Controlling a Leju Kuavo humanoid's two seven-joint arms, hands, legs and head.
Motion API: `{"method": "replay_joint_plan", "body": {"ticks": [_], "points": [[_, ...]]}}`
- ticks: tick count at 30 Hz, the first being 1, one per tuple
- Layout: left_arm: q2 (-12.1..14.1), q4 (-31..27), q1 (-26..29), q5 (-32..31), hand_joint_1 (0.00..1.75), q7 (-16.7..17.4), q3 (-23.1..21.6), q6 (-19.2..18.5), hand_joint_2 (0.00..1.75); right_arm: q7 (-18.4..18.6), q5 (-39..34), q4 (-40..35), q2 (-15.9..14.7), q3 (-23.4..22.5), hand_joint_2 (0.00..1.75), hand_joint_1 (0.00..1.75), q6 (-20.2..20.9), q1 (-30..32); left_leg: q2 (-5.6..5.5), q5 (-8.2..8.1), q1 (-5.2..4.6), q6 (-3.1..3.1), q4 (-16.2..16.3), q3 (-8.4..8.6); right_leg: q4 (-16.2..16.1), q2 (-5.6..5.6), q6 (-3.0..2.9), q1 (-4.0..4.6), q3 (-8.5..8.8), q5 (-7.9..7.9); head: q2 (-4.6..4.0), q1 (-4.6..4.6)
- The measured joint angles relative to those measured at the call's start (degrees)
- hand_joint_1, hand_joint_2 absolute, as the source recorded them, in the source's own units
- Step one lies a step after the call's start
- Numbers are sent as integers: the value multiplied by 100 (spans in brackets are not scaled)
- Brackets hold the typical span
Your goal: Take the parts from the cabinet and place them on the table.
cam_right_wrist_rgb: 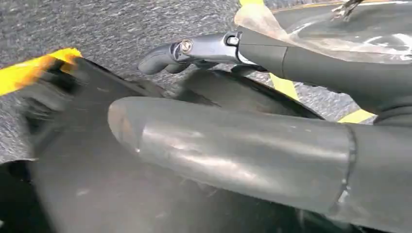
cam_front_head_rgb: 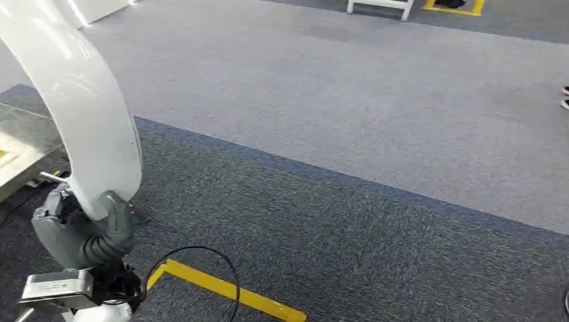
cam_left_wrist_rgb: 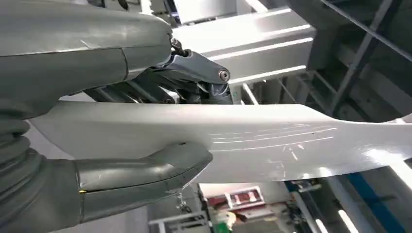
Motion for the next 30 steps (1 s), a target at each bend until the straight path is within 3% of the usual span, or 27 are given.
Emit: {"method": "replay_joint_plan", "body": {"ticks": [1,2,3,4,5,6,9,10,11,12,14,15,16,18,19,20,21,24,25,26,27,28,30], "points": [[2,0,8,0,175,4,0,0,175,0,0,0,-2,0,0,0,2,-1,-98,-5,11,-7,4,12,-145,2,8,-3,-3,201,0,-7],[2,0,10,-2,175,4,0,0,175,0,-2,0,-2,0,0,0,4,-3,-191,-16,28,-24,15,25,-493,18,22,-9,111,482,0,0],[2,0,10,-7,175,11,-2,0,175,0,-2,0,-2,0,0,0,9,-3,-277,-37,49,-55,39,37,-1010,94,38,-27,316,807,0,-2],[2,0,10,-7,175,20,0,0,175,0,-2,0,-2,0,0,0,11,-3,-350,-70,63,-98,77,34,-1498,289,66,-70,506,1029,0,2],[2,0,6,-9,175,24,0,-2,175,-2,0,9,2,0,0,0,22,-1,-412,-102,35,-145,131,-8,-1644,556,66,-92,585,897,0,11],[2,0,6,-13,175,37,0,0,175,-7,-2,7,2,0,0,0,24,-7,-478,-95,49,-166,145,-38,-1646,509,-12,-88,636,904,0,2],[11,0,32,-13,175,59,0,-2,175,-4,-2,7,0,-2,0,0,28,-14,-635,-67,88,-242,119,-67,-1673,342,-117,-59,664,912,0,4],[11,0,37,-13,175,59,-2,0,175,-4,-2,7,9,-2,0,0,31,-22,-454,-114,75,-260,178,-66,-1699,253,-162,-81,688,922,0,6],[13,0,17,-13,175,59,-2,2,175,-9,-7,7,9,-2,0,0,31,-22,-144,-224,48,-295,345,-137,-1711,196,-210,-75,715,906,0,-52],[15,0,8,-13,175,61,-2,2,175,-7,-9,7,9,-2,0,0,33,-14,4,-407,61,-330,681,-300,-1711,115,-233,-63,731,890,0,-59],[20,0,22,-13,175,70,-2,2,175,-7,-11,7,4,-2,0,0,35,15,100,-800,93,-363,1615,-767,-1710,-80,-262,-45,751,853,0,-59],[24,2,29,-13,175,72,-2,0,175,-7,-11,7,2,-2,0,0,33,19,101,-823,103,-368,1850,-894,-1709,-168,-261,-41,759,841,0,-57],[28,2,32,-13,175,72,-2,0,175,-7,-11,7,2,-2,0,0,35,15,104,-719,106,-366,1807,-882,-1709,-249,-260,-37,777,822,0,-59],[35,2,32,-17,175,74,-2,0,175,-7,-11,7,2,-2,0,0,39,0,162,-256,99,-325,1117,-552,-1709,-389,-251,-27,837,784,0,-59],[37,2,31,-26,175,83,-2,0,175,-7,-11,7,2,-2,0,0,44,-6,311,21,73,-269,556,-271,-1711,-464,-240,-16,884,755,0,-59],[39,2,28,-37,175,85,-2,0,175,-7,-11,7,4,-2,0,0,48,-6,616,17,15,-225,248,-109,-1720,-517,-228,-12,909,735,0,-52],[37,4,10,-44,175,90,-4,-2,175,-9,-11,7,4,-2,0,0,48,-9,677,-50,-42,-209,125,-64,-1710,-576,-182,31,906,703,0,-66],[44,4,31,-57,175,107,-2,2,175,-7,-15,7,7,-2,0,0,55,-27,463,-58,-44,-168,131,-126,-1771,-803,-112,32,979,682,0,-55],[44,2,33,-70,175,109,-4,2,175,-7,-17,0,7,-4,0,0,53,-44,373,-9,24,-122,39,-50,-1768,-822,-53,38,971,630,0,-53],[44,4,39,-83,175,118,-7,0,175,-11,-15,0,4,-4,0,0,55,-52,332,-1,33,-108,11,-25,-1667,-521,-29,17,962,569,-2,-16],[42,4,15,-83,175,120,-9,0,175,-18,-17,0,4,-2,0,0,57,-51,263,4,57,-85,10,-22,-1305,-199,-28,3,782,373,0,7],[35,4,14,-83,175,125,-11,0,175,-15,-17,0,4,-2,0,0,57,-40,189,3,65,-81,12,-20,-864,-75,-19,0,555,189,0,17],[37,7,22,-83,175,129,-11,0,175,-9,-17,0,4,-4,0,0,61,-6,26,-11,65,-62,18,-20,-75,-8,3,0,59,-23,0,24]]}}
